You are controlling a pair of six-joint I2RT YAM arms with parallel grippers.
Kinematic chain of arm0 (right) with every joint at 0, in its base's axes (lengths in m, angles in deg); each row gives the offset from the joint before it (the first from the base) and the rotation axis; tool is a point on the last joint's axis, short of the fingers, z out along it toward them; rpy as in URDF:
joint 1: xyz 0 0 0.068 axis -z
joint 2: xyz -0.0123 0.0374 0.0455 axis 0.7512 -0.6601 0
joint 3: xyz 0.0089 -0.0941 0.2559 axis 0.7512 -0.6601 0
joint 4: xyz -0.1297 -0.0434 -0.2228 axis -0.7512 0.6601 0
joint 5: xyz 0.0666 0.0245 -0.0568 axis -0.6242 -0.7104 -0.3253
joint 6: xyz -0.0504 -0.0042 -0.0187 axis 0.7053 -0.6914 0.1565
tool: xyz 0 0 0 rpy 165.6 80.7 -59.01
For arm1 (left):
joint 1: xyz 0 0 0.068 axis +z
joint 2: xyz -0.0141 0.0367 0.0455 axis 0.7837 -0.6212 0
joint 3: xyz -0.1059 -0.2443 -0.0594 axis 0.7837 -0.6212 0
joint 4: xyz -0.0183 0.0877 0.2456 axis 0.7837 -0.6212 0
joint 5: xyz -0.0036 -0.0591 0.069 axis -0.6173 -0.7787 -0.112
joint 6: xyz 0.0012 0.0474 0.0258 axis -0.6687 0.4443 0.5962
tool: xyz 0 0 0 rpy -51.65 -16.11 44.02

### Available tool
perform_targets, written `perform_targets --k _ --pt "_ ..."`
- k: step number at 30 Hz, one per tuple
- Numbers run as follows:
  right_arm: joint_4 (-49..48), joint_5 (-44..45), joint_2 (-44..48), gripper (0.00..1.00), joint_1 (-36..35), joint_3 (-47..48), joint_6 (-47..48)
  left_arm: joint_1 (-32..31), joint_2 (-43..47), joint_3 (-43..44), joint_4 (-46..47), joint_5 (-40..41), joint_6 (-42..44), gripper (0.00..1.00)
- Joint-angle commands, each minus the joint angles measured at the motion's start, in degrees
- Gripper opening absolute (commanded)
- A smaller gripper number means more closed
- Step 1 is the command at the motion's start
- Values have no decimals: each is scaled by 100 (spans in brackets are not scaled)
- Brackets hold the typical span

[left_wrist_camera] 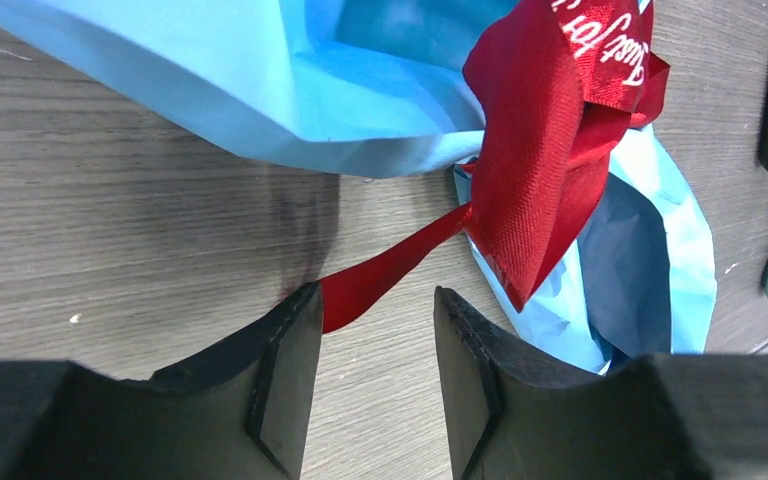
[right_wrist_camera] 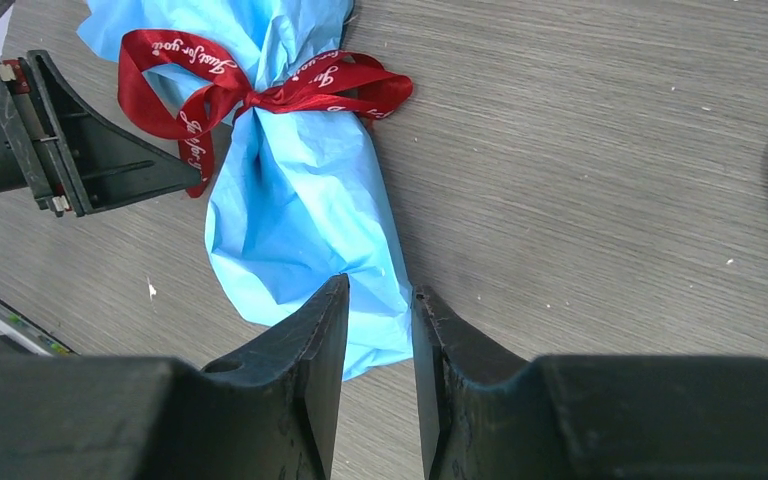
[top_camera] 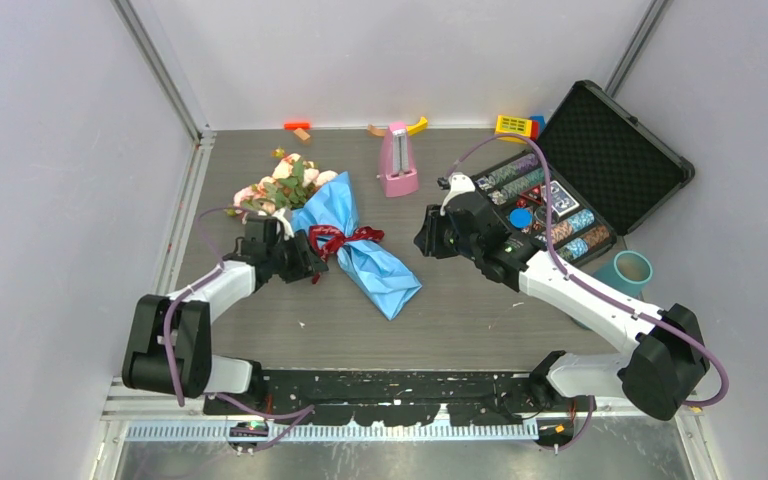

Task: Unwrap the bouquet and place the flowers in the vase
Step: Adjust the fake flower at the center of the board.

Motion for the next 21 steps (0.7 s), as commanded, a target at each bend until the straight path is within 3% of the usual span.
perform_targets --k 1,8,17,21 --pt "-411 -47 -24 35 11 3 -84 -33 -123 209 316 26 226 47" --pt "-830 -345 -221 34 55 -194 -338 -111 -326 144 873 -207 236 41" --pt "-1290 -1082 -913 39 270 -420 -695 -170 -408 82 998 -207 138 4" --pt "-1328 -1402 -1263 42 427 -401 -698 -175 -221 6 952 -166 14 0"
